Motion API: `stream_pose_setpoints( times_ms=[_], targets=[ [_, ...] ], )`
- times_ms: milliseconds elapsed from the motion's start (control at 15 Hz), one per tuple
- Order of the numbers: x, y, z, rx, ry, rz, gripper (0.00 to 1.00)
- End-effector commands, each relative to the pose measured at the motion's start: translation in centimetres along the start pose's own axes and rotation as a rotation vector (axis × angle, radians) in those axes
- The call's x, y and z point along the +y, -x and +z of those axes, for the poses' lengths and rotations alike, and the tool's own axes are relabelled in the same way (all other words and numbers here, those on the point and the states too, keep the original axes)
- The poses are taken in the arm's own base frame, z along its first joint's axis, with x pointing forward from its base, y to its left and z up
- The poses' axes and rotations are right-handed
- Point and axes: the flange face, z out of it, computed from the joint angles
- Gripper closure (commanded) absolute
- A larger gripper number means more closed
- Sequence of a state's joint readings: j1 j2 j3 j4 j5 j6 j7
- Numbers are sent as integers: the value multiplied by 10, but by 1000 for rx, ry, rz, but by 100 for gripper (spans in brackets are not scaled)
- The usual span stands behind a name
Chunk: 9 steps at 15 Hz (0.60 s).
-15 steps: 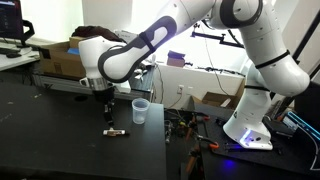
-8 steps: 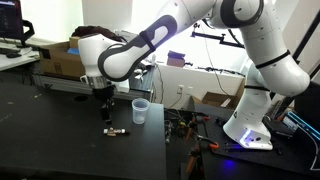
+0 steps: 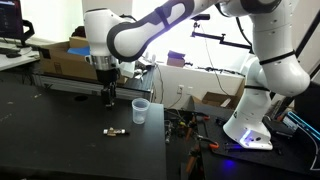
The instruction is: Remove the marker from the cup and put it on the table
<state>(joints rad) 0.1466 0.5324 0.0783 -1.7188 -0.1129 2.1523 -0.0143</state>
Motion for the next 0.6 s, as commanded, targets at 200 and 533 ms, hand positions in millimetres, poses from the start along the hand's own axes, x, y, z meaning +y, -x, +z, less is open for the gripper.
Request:
stream_pose_setpoints(
  times_ms=[200, 533],
  targets=[
    [16, 63, -50, 28, 15, 35, 0],
    [44, 106, -64, 30, 9, 60, 0]
  ],
)
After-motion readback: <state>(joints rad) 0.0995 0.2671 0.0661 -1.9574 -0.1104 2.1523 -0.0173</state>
